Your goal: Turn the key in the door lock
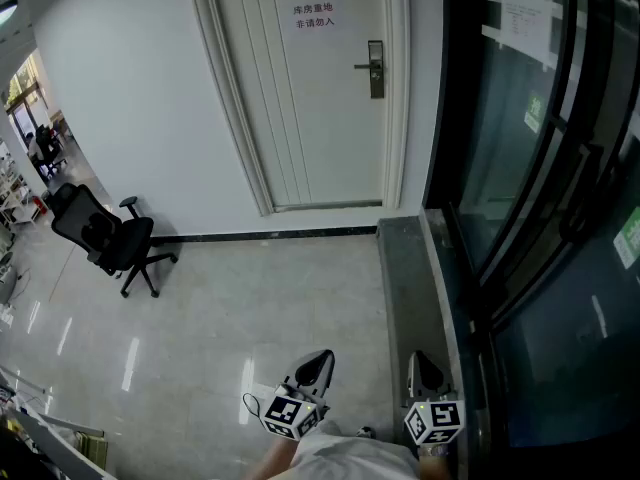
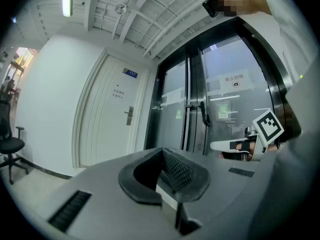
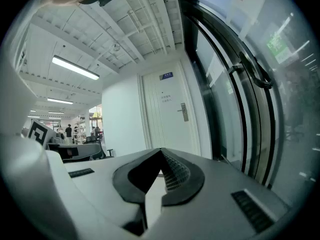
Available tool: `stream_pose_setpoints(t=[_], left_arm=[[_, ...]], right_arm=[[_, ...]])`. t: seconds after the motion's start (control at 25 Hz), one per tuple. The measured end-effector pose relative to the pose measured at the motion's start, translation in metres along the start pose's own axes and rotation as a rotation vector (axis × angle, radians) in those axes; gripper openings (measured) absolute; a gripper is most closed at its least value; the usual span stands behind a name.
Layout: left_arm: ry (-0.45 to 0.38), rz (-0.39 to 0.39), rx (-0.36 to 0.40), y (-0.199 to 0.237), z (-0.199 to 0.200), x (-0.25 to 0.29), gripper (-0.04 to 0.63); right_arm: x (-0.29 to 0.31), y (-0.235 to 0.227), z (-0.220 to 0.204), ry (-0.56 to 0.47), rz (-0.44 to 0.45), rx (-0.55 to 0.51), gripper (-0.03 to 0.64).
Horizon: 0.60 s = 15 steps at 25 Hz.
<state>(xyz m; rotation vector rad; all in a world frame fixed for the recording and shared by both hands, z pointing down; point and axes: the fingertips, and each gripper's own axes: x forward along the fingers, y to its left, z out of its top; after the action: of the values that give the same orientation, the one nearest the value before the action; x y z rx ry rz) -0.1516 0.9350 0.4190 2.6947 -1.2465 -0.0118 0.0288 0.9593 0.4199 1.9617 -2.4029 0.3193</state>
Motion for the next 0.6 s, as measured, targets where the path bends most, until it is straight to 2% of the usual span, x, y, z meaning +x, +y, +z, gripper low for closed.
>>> stream_pose_setpoints(t=[0.16, 0.4, 0.6], left_arm=[[0.008, -0.02, 0.007, 0.01, 0.004, -0.008, 0.006], [-0.011, -0.007, 0.022, 0.034, 0.021, -0.018, 0.006], [0.005, -0.009, 0.017, 0.033, 0.015, -0.026, 0.006]], right_arm=[[0.001, 0.011, 0.005, -0.005, -0.02, 0.0, 0.002], [0.007, 0.044, 0.01, -0.008, 0.009, -0.007, 0.002], [0.002, 0.05, 0.007, 0.012, -0.001, -0.029, 0.002]])
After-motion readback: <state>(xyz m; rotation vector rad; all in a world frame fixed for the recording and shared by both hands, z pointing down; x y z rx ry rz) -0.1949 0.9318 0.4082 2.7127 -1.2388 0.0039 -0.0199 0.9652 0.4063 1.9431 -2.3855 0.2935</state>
